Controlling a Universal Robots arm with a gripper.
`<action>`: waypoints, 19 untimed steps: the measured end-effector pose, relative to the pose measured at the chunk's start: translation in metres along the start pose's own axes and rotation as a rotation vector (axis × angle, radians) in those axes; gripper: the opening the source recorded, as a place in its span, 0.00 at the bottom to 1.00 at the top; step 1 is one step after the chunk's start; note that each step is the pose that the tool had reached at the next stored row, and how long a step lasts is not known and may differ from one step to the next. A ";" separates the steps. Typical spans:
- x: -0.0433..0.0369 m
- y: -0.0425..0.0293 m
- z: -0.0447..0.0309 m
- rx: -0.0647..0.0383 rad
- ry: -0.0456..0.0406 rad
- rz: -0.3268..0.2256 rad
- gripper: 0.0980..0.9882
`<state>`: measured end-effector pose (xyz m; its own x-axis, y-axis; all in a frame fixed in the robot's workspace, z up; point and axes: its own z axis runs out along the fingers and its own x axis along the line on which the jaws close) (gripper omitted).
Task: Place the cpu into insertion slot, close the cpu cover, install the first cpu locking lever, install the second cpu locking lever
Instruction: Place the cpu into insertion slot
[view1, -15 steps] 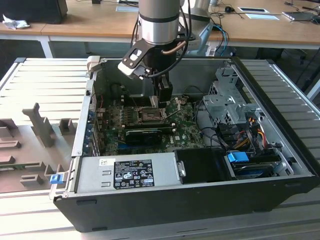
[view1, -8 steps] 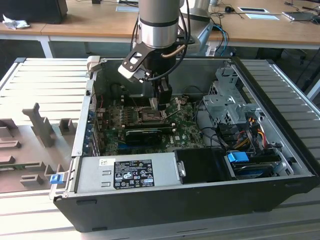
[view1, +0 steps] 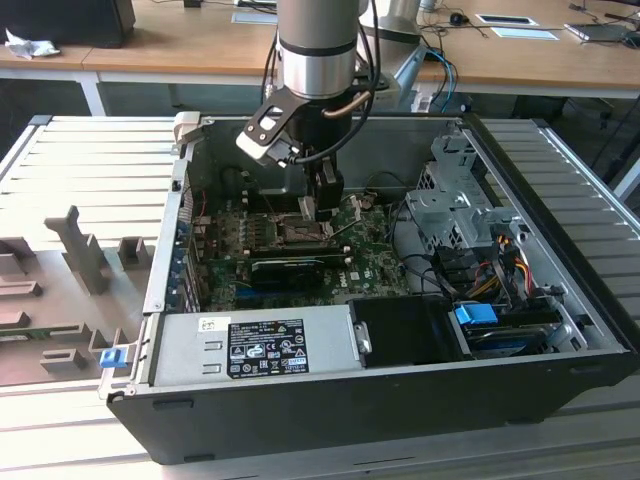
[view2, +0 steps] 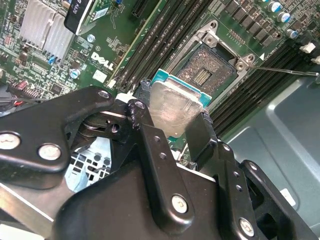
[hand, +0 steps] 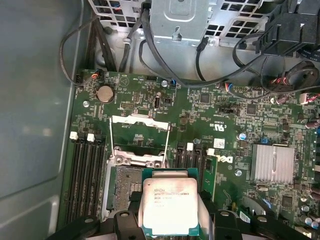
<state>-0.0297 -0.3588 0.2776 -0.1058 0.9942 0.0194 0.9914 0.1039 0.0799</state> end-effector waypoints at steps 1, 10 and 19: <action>0.0000 0.0000 0.0003 0.000 0.0001 0.000 0.48; 0.0000 -0.0001 0.0020 -0.001 -0.0034 0.047 0.48; 0.0000 -0.0010 0.0038 -0.001 -0.0050 0.065 0.48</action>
<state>-0.0304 -0.3588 0.2738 -0.0411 0.9990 0.0196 0.9960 0.0394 0.0800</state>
